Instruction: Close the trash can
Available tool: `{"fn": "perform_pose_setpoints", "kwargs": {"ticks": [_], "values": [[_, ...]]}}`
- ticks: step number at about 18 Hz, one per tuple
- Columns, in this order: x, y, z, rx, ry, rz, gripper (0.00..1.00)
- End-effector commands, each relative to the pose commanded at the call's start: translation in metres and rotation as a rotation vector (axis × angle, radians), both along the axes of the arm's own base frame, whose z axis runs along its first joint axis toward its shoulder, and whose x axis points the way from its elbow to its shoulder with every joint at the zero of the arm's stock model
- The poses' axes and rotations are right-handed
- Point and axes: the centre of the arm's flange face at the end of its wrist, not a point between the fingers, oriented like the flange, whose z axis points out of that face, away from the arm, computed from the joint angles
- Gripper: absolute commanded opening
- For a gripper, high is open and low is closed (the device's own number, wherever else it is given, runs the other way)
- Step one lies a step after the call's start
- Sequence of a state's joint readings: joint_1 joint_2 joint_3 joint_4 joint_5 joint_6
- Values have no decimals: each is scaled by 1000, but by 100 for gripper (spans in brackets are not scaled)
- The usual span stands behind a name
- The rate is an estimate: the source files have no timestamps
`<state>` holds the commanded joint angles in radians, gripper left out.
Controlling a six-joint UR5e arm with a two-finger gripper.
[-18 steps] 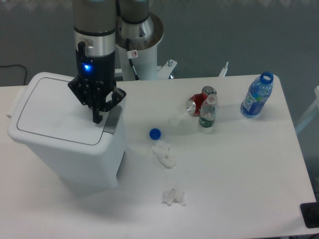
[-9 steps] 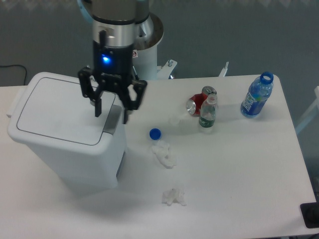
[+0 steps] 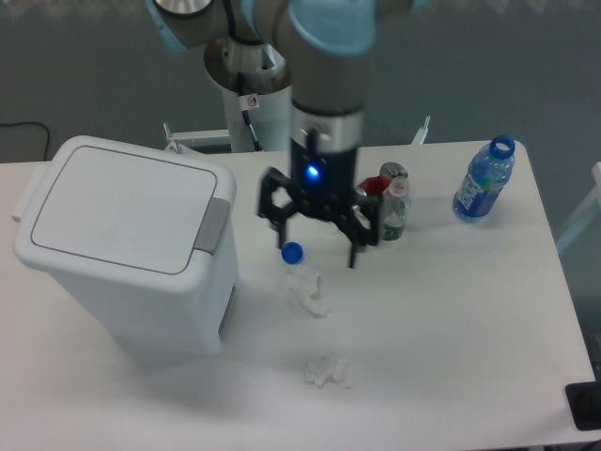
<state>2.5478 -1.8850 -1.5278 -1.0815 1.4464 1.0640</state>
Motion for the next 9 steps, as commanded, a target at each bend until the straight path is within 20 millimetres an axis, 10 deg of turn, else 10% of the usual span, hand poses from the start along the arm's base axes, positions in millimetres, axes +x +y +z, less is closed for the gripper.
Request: {"fn": "perform_pose_setpoints", "kwargs": {"ticks": [9], "values": [[-58, -16, -77, -151, 36, -123, 100]]}}
